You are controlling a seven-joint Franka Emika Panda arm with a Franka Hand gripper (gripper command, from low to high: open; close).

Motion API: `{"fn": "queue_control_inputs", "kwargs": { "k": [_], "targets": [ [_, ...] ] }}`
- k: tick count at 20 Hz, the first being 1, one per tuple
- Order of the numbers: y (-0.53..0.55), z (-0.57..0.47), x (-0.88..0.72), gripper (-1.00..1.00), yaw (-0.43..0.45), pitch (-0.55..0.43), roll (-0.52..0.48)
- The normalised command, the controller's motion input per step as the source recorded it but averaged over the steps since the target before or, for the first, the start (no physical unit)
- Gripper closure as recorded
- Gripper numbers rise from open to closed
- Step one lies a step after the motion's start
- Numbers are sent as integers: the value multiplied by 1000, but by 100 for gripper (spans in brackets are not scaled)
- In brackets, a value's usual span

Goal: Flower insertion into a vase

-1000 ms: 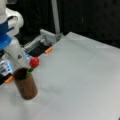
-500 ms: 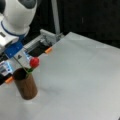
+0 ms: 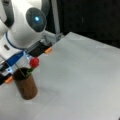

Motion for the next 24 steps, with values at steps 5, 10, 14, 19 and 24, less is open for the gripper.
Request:
{"fn": "queue_control_inputs", "kwargs": {
  "k": [5, 10, 14, 19, 24],
  "targets": [
    [-9, 1, -89, 100, -35, 38, -108],
    [42, -231, 16, 100, -38, -61, -101],
    [82, -371, 145, 100, -26, -97, -95],
    [73, -336, 187, 100, -36, -64, -75],
    [72, -300, 202, 100, -56, -20, -80]
  ]
}}
